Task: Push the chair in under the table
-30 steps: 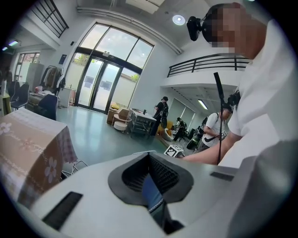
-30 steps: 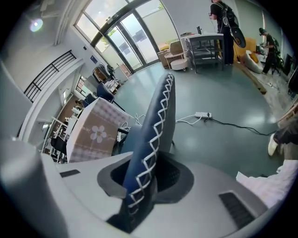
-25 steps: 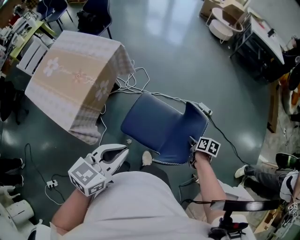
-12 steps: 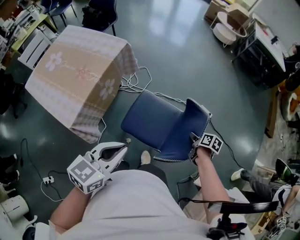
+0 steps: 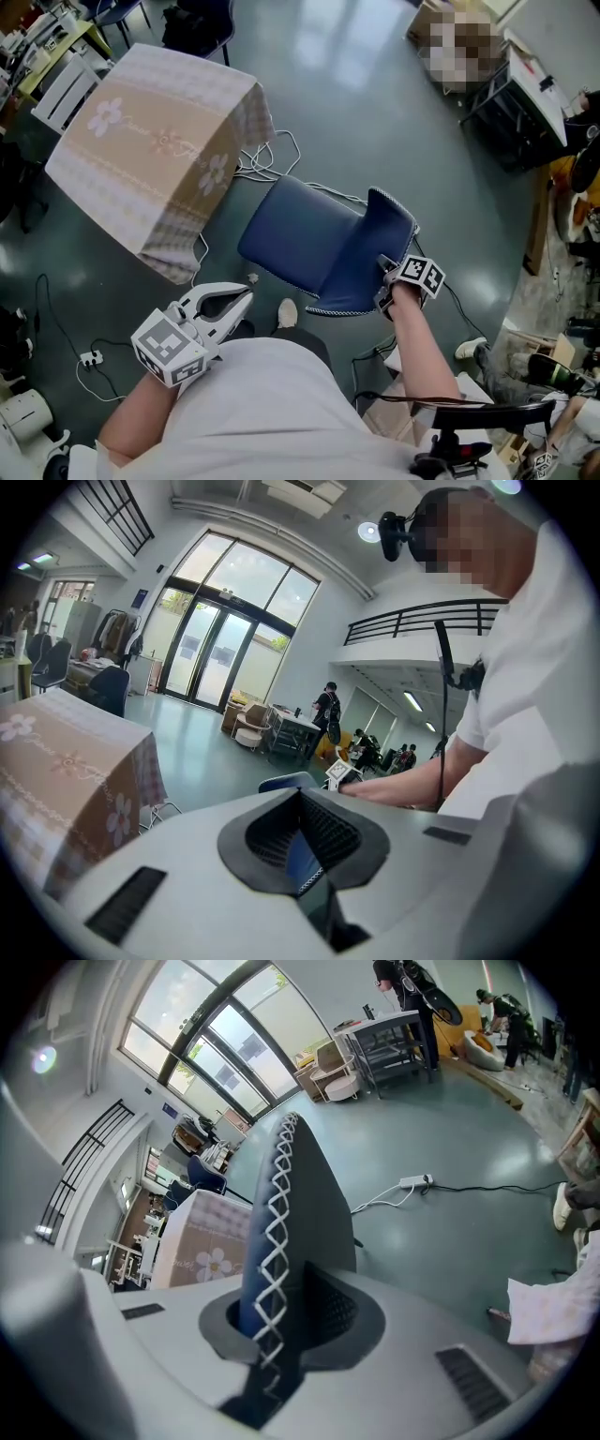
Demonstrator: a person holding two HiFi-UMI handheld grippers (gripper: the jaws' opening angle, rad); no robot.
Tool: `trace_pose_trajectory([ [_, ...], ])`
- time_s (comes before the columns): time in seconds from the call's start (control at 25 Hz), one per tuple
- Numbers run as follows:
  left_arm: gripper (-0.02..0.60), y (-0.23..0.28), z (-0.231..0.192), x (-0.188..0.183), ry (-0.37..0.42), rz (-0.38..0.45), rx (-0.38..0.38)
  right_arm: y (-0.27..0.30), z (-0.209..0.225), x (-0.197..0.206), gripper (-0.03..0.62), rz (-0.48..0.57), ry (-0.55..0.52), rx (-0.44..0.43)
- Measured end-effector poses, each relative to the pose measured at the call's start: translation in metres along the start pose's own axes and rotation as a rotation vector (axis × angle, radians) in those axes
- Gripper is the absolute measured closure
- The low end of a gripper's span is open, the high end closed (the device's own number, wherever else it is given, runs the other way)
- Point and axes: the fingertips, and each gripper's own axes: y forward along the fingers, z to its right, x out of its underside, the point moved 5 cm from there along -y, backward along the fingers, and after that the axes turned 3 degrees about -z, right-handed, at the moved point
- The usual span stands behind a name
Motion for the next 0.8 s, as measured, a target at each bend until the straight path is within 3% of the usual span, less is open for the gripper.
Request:
trace_pose_trajectory([
  [0.8, 0.571, -0.002, -0.015, -0.002, -0.01, -0.012, 0.01, 0.002, 0.019, -0.008, 0.528, -0.006, 0.072, -0.161],
])
